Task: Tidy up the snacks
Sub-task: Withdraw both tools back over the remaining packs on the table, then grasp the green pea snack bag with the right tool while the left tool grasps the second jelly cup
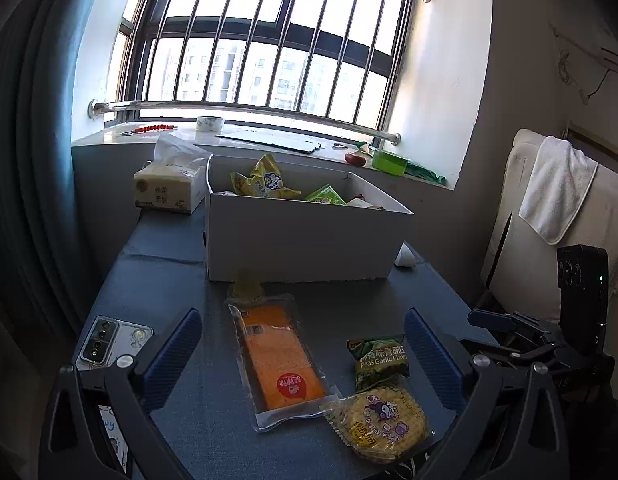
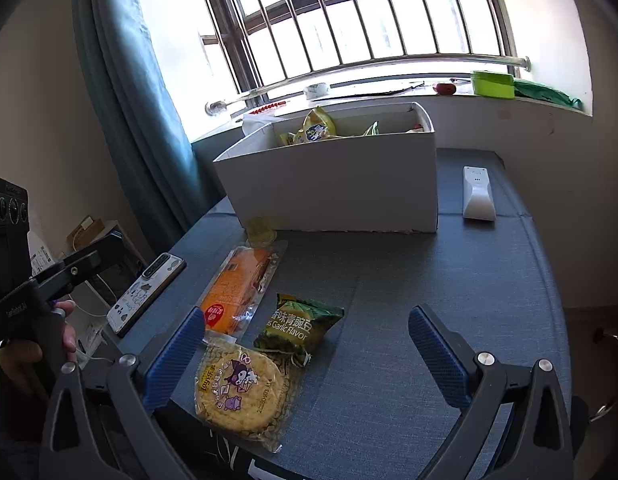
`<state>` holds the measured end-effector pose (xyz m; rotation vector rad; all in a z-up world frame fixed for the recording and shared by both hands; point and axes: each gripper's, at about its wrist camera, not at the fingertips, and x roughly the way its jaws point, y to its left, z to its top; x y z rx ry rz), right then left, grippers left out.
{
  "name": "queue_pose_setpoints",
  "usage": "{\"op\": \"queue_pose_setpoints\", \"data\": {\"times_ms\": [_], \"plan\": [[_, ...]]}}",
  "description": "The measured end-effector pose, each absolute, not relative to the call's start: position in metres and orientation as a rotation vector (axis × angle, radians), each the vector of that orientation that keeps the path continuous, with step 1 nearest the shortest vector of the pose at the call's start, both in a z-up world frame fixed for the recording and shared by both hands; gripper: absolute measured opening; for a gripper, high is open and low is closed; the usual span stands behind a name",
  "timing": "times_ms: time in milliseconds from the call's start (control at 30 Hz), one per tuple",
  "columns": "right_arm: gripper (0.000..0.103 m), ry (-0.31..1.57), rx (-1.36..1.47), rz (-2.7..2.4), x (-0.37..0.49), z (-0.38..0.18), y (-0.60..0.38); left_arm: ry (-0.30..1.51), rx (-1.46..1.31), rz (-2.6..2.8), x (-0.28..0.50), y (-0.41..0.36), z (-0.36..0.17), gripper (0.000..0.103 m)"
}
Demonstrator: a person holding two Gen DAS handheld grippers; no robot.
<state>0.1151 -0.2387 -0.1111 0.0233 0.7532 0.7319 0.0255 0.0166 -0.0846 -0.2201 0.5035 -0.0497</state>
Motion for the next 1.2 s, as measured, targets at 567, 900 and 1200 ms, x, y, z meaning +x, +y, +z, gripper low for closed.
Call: {"op": "queue_pose_setpoints", "data": {"times_ms": [567,900,1200], "plan": [[0.103,0.96,-0.057,0.724,0.147,-0.16,-0.184,0.551,-0.262,-0.01,0.03,0.028,-0.101,0.103],[0.045,0.958,-0.053,0.745,0.148,-0.168,-0.181,0.622,-0.286,0.018,0.045,0.035,-0.119,0.103],[0.045,0.87,0.08,0.701,0.147,-0.138,-0.217,0.655,-0.172,0.075,0.108,0.033,-0.125,0.103]]}}
